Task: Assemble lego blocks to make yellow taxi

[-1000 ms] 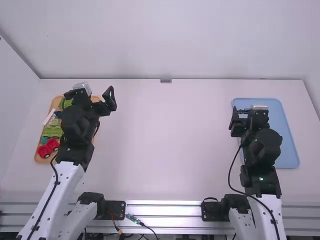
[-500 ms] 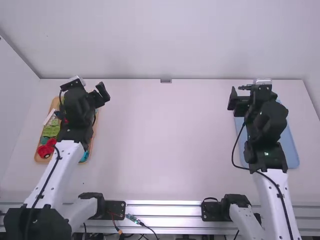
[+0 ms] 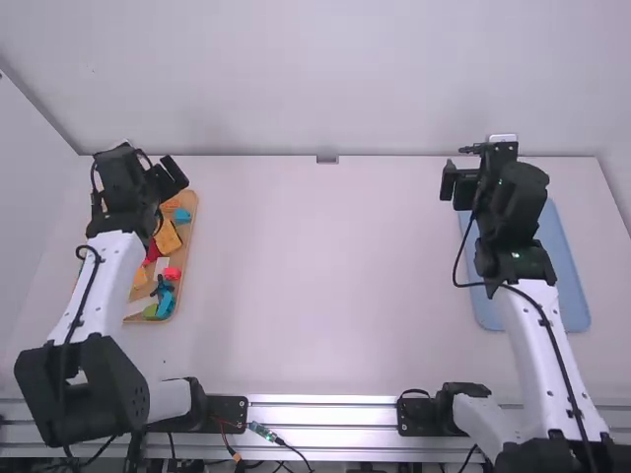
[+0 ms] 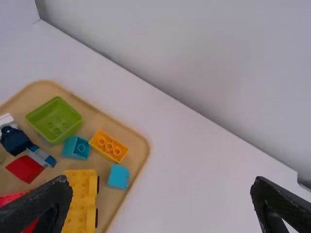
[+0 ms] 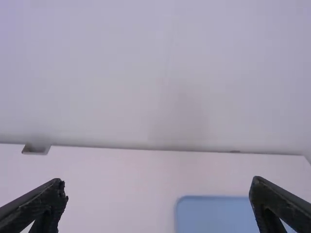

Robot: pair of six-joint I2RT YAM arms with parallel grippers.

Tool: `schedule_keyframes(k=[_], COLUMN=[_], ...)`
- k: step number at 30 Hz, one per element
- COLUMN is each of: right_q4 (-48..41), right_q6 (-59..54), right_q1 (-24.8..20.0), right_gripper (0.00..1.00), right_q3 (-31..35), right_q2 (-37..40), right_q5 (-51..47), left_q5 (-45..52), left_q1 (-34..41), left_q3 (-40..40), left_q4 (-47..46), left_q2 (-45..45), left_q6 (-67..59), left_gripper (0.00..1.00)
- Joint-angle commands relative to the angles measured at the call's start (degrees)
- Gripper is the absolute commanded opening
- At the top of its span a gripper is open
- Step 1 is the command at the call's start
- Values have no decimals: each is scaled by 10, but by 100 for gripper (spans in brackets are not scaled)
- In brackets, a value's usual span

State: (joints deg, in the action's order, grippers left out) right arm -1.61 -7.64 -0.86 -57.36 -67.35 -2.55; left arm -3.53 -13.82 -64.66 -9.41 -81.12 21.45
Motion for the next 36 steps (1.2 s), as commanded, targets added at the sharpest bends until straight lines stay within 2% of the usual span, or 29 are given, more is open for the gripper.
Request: schedule_keyframes(k=[1,15,21,27,36], right_q4=[-1,-5,-5,-5,-5], right_q6=[3,3,3,3,3], right_q1=[2,2,2,2,2], right_gripper=[99,99,99,99,99], right_q3=[-11,-11,-11,-11,-11], right_q2=[-19,-113,-135,-135,-135], right_q5=[0,-1,0,0,0], left_q5=[12,24,-25,-64,-66], left_q1=[3,3,3,3,3], left_q3=[-34,-173,-231,-241,-241], left_q4=[-14,-153,-211,-253,-312], left_q2=[-24,-162,-221,-229,-250], left_q6=[2,-3,30,66,6], left_gripper=[99,99,99,99,99])
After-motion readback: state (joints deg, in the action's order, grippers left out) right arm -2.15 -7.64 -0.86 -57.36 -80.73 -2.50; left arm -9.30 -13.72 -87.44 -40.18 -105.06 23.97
